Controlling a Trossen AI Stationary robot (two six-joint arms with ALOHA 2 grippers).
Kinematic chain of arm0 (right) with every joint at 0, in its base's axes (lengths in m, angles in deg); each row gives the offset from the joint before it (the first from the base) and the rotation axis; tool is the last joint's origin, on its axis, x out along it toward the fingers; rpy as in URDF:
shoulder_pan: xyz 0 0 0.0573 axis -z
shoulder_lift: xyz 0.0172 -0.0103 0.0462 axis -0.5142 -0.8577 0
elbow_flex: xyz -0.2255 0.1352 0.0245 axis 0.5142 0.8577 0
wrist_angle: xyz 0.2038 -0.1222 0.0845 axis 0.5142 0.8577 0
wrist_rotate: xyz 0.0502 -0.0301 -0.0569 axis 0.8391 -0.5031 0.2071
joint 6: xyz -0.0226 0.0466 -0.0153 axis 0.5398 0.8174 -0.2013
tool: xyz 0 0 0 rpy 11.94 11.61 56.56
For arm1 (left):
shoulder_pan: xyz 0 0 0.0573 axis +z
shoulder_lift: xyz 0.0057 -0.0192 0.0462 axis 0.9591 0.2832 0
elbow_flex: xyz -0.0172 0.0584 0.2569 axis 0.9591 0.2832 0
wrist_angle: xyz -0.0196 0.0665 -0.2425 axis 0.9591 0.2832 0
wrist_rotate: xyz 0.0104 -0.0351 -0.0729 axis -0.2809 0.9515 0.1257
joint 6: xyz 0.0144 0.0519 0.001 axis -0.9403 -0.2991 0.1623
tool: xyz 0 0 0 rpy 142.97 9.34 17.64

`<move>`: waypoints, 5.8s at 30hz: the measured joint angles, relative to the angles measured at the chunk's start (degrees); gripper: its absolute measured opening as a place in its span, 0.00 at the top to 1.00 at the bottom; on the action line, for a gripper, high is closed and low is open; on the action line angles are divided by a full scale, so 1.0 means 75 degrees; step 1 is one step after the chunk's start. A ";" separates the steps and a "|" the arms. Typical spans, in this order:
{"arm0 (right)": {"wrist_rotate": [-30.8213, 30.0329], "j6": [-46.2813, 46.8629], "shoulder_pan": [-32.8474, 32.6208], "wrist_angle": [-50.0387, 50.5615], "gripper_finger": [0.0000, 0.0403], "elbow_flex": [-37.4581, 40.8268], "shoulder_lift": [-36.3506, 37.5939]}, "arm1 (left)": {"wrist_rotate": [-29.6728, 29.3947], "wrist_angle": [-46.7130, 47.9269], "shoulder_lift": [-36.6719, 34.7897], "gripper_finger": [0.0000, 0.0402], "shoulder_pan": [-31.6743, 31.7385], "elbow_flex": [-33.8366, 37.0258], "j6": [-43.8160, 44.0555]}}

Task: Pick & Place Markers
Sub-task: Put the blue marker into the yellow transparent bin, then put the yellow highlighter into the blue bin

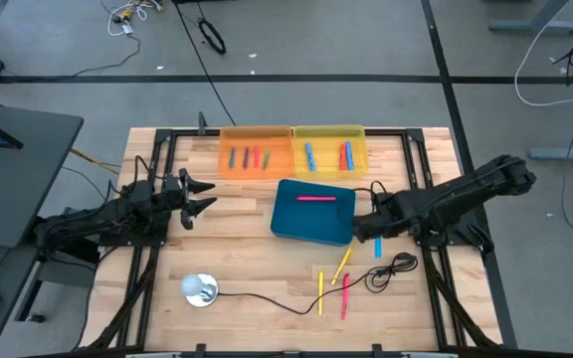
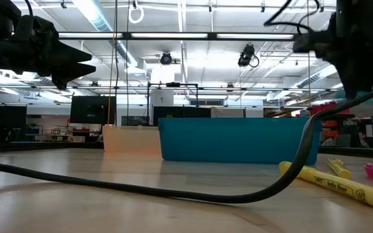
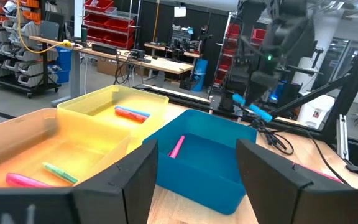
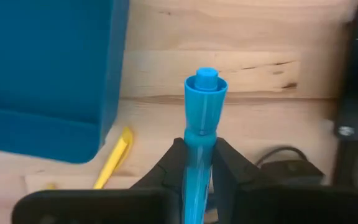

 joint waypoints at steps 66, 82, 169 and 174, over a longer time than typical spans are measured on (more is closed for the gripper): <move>0.1604 -0.8371 0.7428 0.0283 0.90 -0.6576 -0.4199 | 0.0000 0.0000 -0.0002 0.45 0.0000 0.0000 -0.0007; 0.1353 -0.8723 0.8003 0.0406 0.90 -0.6562 -0.4603 | 0.0000 0.0000 -0.0003 0.45 -0.0001 0.0000 -0.0003; 0.0818 -0.8367 0.6695 0.1138 0.53 -0.6287 -0.3857 | -0.0003 0.0001 -0.0001 0.45 0.0000 0.0000 -0.0003; 0.0812 -0.8247 0.6643 0.1145 0.53 -0.6287 -0.3857 | -0.0002 0.0001 -0.0001 0.45 -0.0001 0.0000 -0.0009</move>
